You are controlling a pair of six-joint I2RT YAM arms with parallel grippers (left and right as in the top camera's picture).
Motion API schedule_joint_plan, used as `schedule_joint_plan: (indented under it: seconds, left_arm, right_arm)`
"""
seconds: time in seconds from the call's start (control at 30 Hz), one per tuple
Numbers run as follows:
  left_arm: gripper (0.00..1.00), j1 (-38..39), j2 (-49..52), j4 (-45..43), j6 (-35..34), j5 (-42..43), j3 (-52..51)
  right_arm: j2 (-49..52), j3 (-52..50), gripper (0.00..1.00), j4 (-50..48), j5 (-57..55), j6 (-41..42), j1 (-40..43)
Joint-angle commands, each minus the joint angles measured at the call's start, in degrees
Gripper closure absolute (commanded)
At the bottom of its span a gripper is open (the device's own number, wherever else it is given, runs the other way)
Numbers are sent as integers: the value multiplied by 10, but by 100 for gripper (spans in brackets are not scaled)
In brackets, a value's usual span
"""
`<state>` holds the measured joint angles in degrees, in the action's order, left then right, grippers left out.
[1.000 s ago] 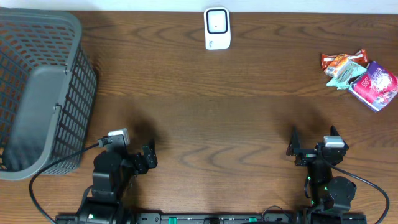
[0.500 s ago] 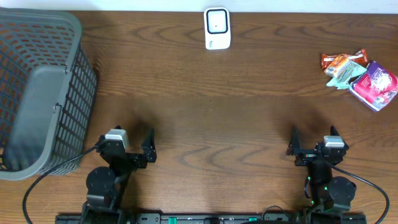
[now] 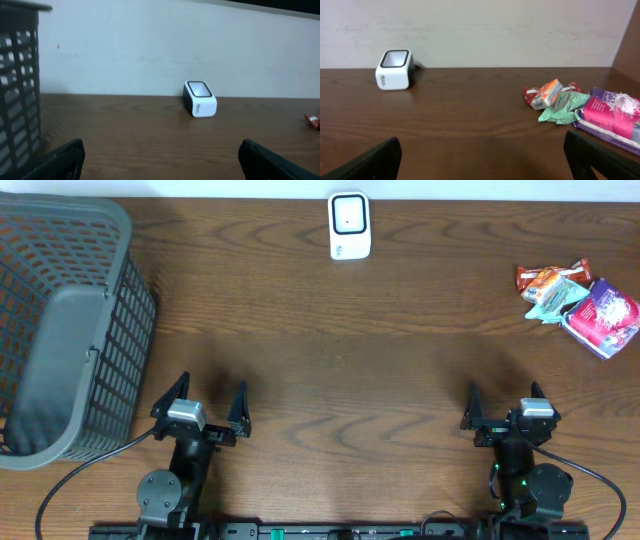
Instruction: Scan the item barcode
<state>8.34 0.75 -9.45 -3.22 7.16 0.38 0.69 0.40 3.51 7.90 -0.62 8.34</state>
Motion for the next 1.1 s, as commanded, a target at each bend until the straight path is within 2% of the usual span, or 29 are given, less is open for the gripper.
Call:
schedule_joint_plan:
  seconds: [0.0,0.13,0.33,0.87,1.07]
  left_arm:
    - [2,-3,-7,0,37,1,-2]
    - [2,-3,-7,31,50,1,-2]
    - [2,-12,-7,133,48,0,-2]
    - [2,-34,-7,133,49,-13,-2]
    - [2,-38,-7,137,49,-53,-2]
  right_arm:
    - [-3,0,1,2,2,6,7]
    - [-3,0,1,2,2,6,7]
    - [-3,0,1,2,2,6,7]
    - [-3,0,1,2,2,6,7]
    - [-3,0,1,2,2,6,7]
